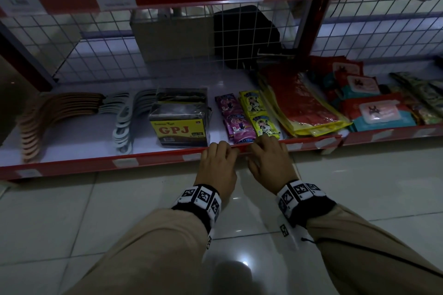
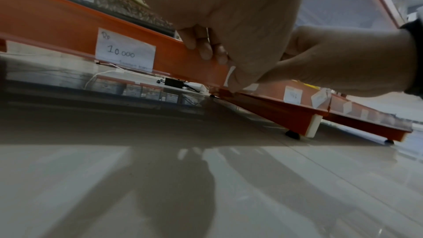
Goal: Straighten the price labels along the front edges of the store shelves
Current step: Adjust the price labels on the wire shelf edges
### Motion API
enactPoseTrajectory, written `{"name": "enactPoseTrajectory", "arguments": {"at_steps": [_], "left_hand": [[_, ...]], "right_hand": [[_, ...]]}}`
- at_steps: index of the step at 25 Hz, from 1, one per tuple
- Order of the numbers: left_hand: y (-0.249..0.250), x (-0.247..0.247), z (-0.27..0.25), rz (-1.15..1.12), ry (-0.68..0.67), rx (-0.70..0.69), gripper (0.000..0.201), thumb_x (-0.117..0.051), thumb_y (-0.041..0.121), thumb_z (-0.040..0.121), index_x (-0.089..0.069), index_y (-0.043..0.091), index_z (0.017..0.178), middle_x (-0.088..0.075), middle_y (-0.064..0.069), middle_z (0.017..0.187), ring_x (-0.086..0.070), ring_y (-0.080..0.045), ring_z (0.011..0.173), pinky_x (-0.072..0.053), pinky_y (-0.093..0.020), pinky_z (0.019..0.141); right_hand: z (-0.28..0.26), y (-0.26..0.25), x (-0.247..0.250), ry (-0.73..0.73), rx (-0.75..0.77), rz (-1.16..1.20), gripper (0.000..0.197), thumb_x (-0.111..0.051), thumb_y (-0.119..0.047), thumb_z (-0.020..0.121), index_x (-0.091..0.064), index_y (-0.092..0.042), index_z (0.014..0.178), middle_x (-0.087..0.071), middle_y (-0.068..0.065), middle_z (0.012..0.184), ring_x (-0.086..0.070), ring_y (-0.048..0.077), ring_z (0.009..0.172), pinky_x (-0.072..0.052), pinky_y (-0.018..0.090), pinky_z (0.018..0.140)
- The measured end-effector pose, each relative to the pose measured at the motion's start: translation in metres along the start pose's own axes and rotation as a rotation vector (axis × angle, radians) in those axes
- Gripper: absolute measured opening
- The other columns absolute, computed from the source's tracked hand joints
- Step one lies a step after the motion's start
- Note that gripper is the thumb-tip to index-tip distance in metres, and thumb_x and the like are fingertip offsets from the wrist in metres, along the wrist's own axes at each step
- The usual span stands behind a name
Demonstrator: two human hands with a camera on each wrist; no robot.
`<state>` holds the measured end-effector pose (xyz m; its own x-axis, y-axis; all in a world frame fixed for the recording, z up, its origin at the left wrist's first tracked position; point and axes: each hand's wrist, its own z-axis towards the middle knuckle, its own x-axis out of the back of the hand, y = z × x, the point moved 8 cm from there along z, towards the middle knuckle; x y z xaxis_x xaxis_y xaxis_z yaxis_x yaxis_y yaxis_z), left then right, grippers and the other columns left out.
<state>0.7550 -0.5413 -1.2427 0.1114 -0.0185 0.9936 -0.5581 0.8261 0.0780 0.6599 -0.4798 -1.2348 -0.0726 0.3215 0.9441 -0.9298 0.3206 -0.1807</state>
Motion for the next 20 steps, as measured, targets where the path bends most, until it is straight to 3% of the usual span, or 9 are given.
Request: {"name": "enactPoseTrajectory", "arguments": {"at_steps": [4, 6, 8, 11, 17, 20], "left_hand": [[-0.002, 0.002, 0.004, -0.031, -0.011, 0.023, 0.038, -0.048, 0.021, 0.087, -0.046, 0.020, 0.125, -0.041, -0.004, 0.120, -0.037, -0.025, 0.110, -0.032, -0.034, 0.090], [-0.003, 0.002, 0.006, -0.049, -0.014, 0.019, 0.038, -0.048, 0.022, 0.088, -0.045, 0.021, 0.126, -0.041, -0.004, 0.121, -0.037, -0.025, 0.111, -0.033, -0.034, 0.091], [-0.005, 0.001, 0.006, -0.062, -0.013, 0.016, 0.036, -0.047, 0.025, 0.090, -0.046, 0.020, 0.126, -0.041, -0.004, 0.123, -0.037, -0.025, 0.112, -0.033, -0.034, 0.092], [-0.007, 0.001, 0.007, -0.128, 0.002, 0.025, 0.033, -0.043, 0.032, 0.095, -0.049, 0.019, 0.125, -0.045, -0.003, 0.121, -0.039, -0.024, 0.112, -0.033, -0.034, 0.093], [-0.016, 0.011, 0.009, -0.425, 0.113, 0.104, 0.031, -0.043, 0.040, 0.097, -0.058, 0.020, 0.114, -0.056, -0.003, 0.106, -0.045, -0.023, 0.103, -0.037, -0.037, 0.088], [-0.018, 0.010, 0.012, -0.414, 0.100, 0.114, 0.026, -0.044, 0.034, 0.097, -0.058, 0.015, 0.107, -0.056, -0.006, 0.103, -0.046, -0.026, 0.101, -0.038, -0.038, 0.086]], "right_hand": [[0.011, 0.006, 0.003, -0.059, 0.006, 0.096, 0.014, -0.060, -0.020, 0.087, -0.066, -0.013, 0.098, -0.061, 0.011, 0.100, -0.051, 0.032, 0.098, -0.040, 0.038, 0.076], [0.016, 0.012, 0.010, -0.034, -0.003, 0.265, 0.010, -0.062, -0.012, 0.086, -0.068, -0.010, 0.094, -0.066, 0.010, 0.092, -0.054, 0.031, 0.092, -0.044, 0.039, 0.076], [0.018, 0.026, 0.016, 0.038, -0.124, 0.489, 0.008, -0.064, -0.007, 0.085, -0.068, -0.008, 0.091, -0.069, 0.006, 0.084, -0.061, 0.022, 0.082, -0.050, 0.037, 0.073], [0.016, 0.039, 0.016, 0.111, -0.301, 0.761, 0.013, -0.068, -0.002, 0.081, -0.063, -0.011, 0.090, -0.063, -0.003, 0.075, -0.062, 0.009, 0.069, -0.052, 0.025, 0.068], [0.012, 0.024, -0.009, 0.019, -0.423, 1.117, 0.024, -0.069, 0.007, 0.078, -0.060, 0.002, 0.099, -0.067, 0.017, 0.091, -0.064, 0.019, 0.081, -0.053, 0.020, 0.071], [0.011, 0.016, -0.015, -0.009, -0.394, 1.110, 0.017, -0.070, 0.001, 0.081, -0.062, 0.004, 0.095, -0.066, 0.010, 0.083, -0.061, 0.013, 0.076, -0.049, 0.015, 0.067]]}}
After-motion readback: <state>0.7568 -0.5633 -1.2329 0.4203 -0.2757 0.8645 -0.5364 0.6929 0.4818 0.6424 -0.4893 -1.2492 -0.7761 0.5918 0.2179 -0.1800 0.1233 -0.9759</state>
